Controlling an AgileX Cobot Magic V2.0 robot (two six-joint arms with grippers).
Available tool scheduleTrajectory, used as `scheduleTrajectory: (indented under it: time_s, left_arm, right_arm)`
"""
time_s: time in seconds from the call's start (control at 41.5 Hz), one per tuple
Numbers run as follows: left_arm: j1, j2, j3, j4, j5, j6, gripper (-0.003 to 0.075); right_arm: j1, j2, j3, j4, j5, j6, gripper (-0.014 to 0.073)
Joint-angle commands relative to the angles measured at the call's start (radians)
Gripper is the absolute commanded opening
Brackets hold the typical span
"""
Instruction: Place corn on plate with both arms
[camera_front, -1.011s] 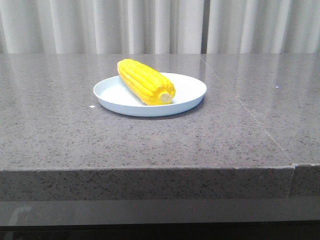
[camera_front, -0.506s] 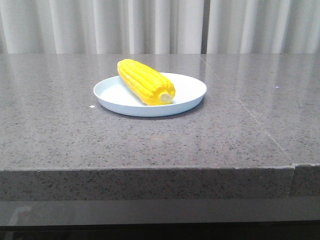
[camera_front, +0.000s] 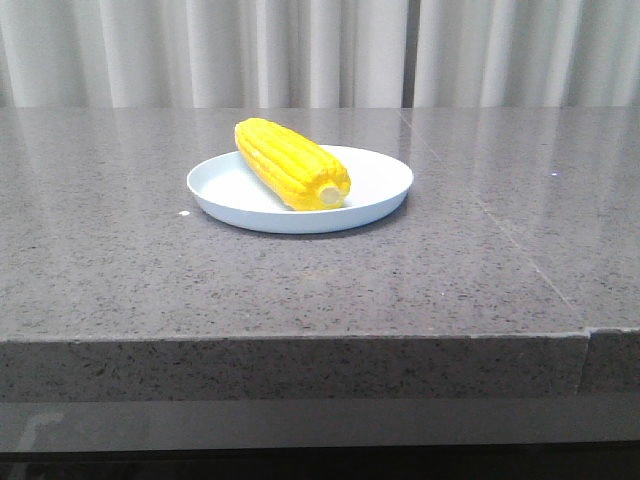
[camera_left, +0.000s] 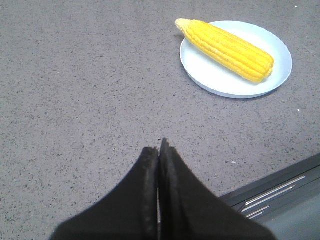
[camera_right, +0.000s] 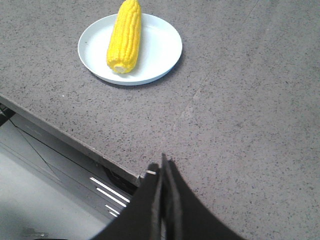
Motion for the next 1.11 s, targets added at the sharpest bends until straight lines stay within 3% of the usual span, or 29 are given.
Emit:
scheduleTrajectory:
  time_s: [0.0,0.313,0.458,0.819,1.084]
  left_arm:
    - [-0.009,0.003,-0.024,-0.007,-0.065,-0.011,-0.0020]
    - [-0.009,-0.018,-0.009,-0.007,-0.090,-0.011,-0.0020]
    - [0.057,-0.093,0.064,-0.010,-0.156,-0.011,-0.0020]
    - [0.314,-0.423,0.533,0.001,-0.647,-0.011,-0.0020]
    - [0.386,-0.591,0.783,0.001,-0.876,-0.011,-0.0020]
  right_arm:
    - [-0.001,0.006,-0.023,-0.011,-0.078,0.001,-0.0067]
    - [-0.001,0.006,-0.023,-0.011,-0.077,0.001,-0.0067]
    - [-0.001,0.006,-0.023,-0.011,-0.074,0.001,-0.0067]
    - [-0.001,0.006,-0.023,-0.011,-0.071,0.001,-0.0067]
    - [-0.001,0.006,-0.023,-0.011,-0.070,0.001,-0.0067]
